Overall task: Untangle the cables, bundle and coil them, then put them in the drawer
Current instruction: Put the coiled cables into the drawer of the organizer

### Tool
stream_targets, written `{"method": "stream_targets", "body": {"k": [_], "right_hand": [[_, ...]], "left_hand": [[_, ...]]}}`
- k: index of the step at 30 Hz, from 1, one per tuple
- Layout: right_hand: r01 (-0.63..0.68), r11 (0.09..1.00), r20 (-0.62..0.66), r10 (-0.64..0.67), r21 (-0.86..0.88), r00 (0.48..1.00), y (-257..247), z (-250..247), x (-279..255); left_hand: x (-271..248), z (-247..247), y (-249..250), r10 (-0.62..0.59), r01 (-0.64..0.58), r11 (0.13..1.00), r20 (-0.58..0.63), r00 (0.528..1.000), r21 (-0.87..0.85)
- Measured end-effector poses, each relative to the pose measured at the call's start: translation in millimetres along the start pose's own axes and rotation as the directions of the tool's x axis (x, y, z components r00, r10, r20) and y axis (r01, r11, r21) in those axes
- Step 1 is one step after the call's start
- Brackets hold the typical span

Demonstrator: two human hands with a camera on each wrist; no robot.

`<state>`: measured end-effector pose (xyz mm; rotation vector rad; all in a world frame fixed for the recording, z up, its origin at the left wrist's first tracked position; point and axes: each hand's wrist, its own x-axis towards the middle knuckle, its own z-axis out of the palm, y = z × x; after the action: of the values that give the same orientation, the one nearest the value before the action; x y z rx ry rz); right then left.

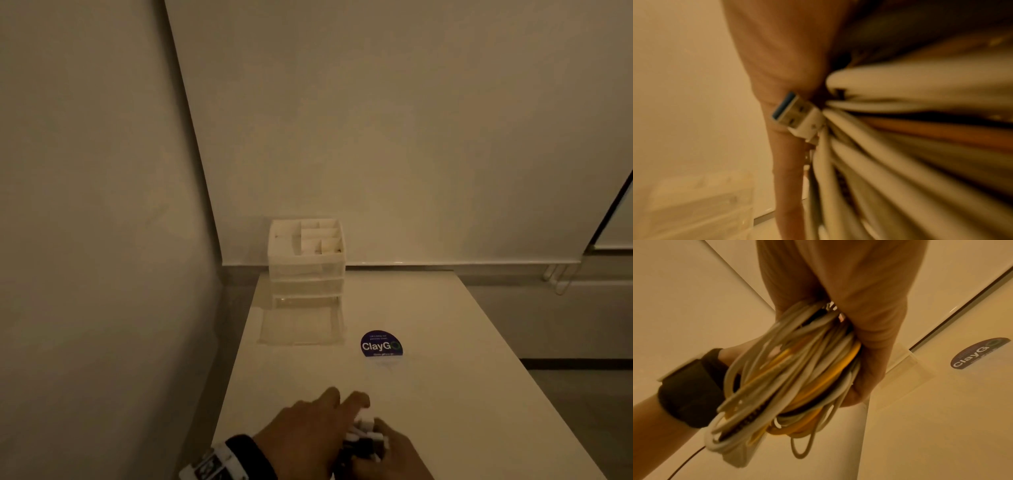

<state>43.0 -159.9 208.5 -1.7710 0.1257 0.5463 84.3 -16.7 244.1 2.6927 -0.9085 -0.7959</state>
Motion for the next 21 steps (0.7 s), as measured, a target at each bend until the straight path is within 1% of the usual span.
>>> {"method": "stream_targets", "body": {"k": [1, 2, 3, 4, 5, 7, 8, 9, 10, 12, 18, 21], "right_hand": [[0.064, 0.998, -0.026, -0.063, 0.02, 0.998, 3, -3, 1], [0.045, 0.999, -0.054, -0.045, 0.0, 0.998, 5, -4, 1], [0.008, 1.0, -0.107, -0.007, 0.01, 0.994, 2, -3, 1], [0.027, 1.0, -0.127, -0.026, 0.006, 0.992, -4, -1, 1], [0.051, 0.998, -0.151, -0.054, -0.021, 0.987, -1, -1, 6], [0.074, 0.997, -0.134, -0.075, -0.014, 0.988, 1, -1, 13], [0.069, 0.998, -0.086, -0.069, -0.008, 0.994, 4, -2, 18], [0.07, 0.997, -0.056, -0.072, -0.045, 0.996, 1, 0, 20], [0.068, 0.996, -0.011, -0.069, -0.06, 0.998, 0, 2, 23], [0.071, 0.996, 0.029, -0.069, -0.047, 0.997, -2, 2, 28], [0.11, 0.994, 0.04, -0.111, 0.027, 0.993, -8, -10, 55], [0.141, 0.983, 0.014, -0.144, 0.116, 0.99, -18, -18, 78]], "left_hand": [[-4, -8, -5, 0.031, -0.034, 0.998, -0.049, 0.998, -0.054], [-18, -18, -7, 0.055, -0.062, 0.993, -0.064, 0.996, -0.102], [-13, -15, -11, 0.06, -0.068, 0.986, -0.059, 0.996, -0.151], [-17, -21, -15, 0.055, -0.065, 0.972, -0.049, 0.997, -0.226], [-15, -20, -21, 0.074, -0.081, 0.961, -0.04, 0.997, -0.265], [-14, -20, -26, 0.07, -0.071, 0.957, -0.012, 0.997, -0.283], [-12, -19, -28, 0.051, -0.047, 0.959, 0.007, 0.999, -0.279], [-9, -15, -32, 0.054, -0.048, 0.964, 0.014, 0.998, -0.261], [-9, -13, -33, 0.022, -0.013, 0.975, 0.041, 0.999, -0.22], [-2, -9, -34, -0.014, 0.019, 0.989, 0.037, 0.999, -0.148], [14, -23, -41, -0.004, 0.0, 0.998, -0.064, 0.998, -0.07], [34, -43, -57, 0.007, -0.017, 0.994, -0.093, 0.996, -0.105]]}}
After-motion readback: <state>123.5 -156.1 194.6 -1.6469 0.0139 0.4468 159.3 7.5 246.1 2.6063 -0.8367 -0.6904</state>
